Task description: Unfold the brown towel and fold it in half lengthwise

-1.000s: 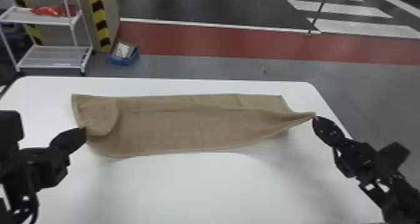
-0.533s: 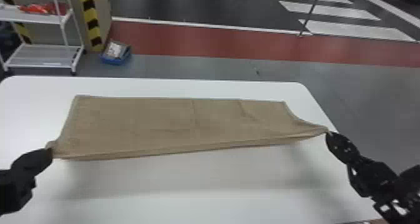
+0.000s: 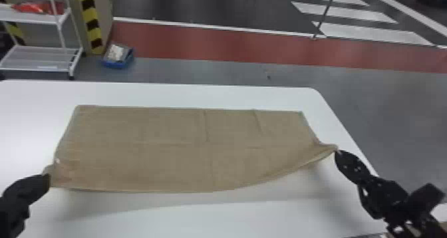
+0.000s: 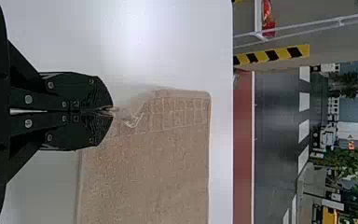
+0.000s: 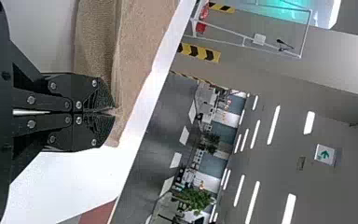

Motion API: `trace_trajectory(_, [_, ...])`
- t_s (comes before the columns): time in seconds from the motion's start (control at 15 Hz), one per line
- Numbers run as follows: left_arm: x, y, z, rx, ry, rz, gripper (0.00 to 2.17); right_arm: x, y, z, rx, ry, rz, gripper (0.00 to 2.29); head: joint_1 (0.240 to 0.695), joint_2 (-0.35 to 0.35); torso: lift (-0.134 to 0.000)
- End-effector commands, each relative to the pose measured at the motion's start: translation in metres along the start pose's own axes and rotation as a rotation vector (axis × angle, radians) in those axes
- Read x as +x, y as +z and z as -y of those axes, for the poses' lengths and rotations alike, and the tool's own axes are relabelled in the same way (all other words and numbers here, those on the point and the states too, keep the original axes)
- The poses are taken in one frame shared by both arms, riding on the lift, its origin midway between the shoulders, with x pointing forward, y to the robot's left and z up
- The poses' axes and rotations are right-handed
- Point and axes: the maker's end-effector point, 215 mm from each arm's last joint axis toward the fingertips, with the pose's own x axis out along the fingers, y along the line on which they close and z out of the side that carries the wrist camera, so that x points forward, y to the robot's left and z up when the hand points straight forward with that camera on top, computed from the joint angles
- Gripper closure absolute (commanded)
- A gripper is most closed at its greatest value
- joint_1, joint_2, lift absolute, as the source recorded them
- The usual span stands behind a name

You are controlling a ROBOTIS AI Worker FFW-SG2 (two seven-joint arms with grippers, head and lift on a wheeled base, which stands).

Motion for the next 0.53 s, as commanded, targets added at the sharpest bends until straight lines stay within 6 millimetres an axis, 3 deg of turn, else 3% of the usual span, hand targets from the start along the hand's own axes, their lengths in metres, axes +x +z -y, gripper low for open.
trace_trajectory(0.0, [-0.004, 0.0, -0.002, 0.001, 0.003, 0.004, 1.18, -0.001, -0.003, -0.003, -0.003, 0.007, -0.009, 1.11, 0.695, -0.221, -0.125])
trace_trajectory(0.07, [-0.005, -0.001, -0.006, 0.007, 0.012, 0.003, 0.52, -0.003, -0.005, -0.002, -0.003, 0.005, -0.01, 0.73, 0.695, -0.221, -0.125])
trace_trajectory(0.13, [-0.006, -0.003, -0.016, 0.023, 0.035, 0.002, 0.16, -0.005, -0.003, 0.001, -0.017, -0.001, -0.002, 0.34, 0.695, -0.22, -0.125])
trace_trajectory(0.2, [-0.007, -0.007, -0.029, 0.04, 0.067, -0.001, 0.07, -0.007, -0.003, 0.007, -0.024, -0.008, -0.004, 0.12, 0.695, -0.218, -0.125])
trace_trajectory(0.33, [-0.007, -0.012, -0.053, 0.054, 0.108, 0.015, 0.07, -0.011, 0.0, 0.016, -0.073, -0.003, 0.004, 0.08, 0.695, -0.204, -0.125])
trace_trajectory(0.47, [-0.004, 0.001, -0.07, 0.068, 0.102, 0.128, 0.07, -0.019, 0.008, 0.025, -0.127, -0.012, 0.034, 0.08, 0.695, -0.191, -0.125])
